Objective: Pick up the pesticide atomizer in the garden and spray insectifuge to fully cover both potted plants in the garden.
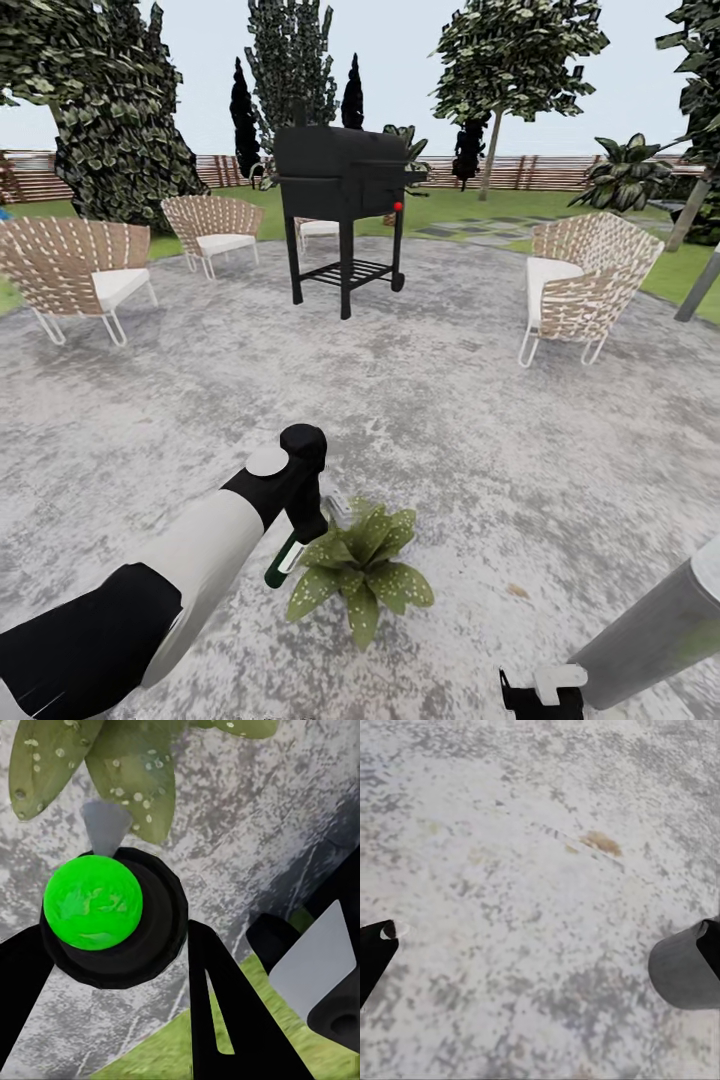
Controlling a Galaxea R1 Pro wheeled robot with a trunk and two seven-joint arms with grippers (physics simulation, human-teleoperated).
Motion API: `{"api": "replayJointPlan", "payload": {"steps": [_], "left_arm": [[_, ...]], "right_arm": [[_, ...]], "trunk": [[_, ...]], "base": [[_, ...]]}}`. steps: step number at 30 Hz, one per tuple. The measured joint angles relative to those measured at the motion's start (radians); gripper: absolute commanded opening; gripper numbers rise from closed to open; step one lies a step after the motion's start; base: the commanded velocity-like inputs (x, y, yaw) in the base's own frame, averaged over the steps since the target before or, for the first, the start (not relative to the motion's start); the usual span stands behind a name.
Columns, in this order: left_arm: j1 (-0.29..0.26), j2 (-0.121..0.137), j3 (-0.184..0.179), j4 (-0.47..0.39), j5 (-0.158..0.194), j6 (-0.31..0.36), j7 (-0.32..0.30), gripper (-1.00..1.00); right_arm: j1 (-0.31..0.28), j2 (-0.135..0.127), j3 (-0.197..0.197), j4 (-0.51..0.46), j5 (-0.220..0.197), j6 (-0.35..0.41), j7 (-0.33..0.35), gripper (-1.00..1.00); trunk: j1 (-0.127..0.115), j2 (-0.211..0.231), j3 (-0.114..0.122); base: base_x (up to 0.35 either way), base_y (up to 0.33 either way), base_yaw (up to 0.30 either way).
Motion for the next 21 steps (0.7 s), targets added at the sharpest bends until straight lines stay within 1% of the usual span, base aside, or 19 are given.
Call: {"api": "replayJointPlan", "payload": {"steps": [6,9,18,21], "left_arm": [[-0.001,0.0,0.0,0.0,0.0,0.0,0.0,-1.0],[-0.001,0.0,0.0,0.0,0.0,0.0,0.0,-1.0],[-0.001,0.0,0.0,0.0,0.001,0.0,0.0,-1.0],[0.0,0.0,0.0,0.0,0.001,0.0,0.0,-1.0]], "right_arm": [[0.0,0.0,0.0,0.0,0.0,0.0,0.0,1.0],[0.0,0.0,0.0,0.0,0.0,0.0,0.0,1.0],[0.0,0.0,0.0,0.0,0.0,-0.001,0.0,1.0],[0.0,0.0,0.0,0.0,0.0,-0.001,0.0,1.0]], "trunk": [[0.0,0.0,0.0],[0.0,0.0,0.0],[0.0,0.0,0.0],[0.0,0.0,0.0]], "base": [[0.0,-0.006,0.275],[-0.037,-0.158,0.25],[-0.088,-0.25,0.023],[-0.119,-0.253,0.135]]}}
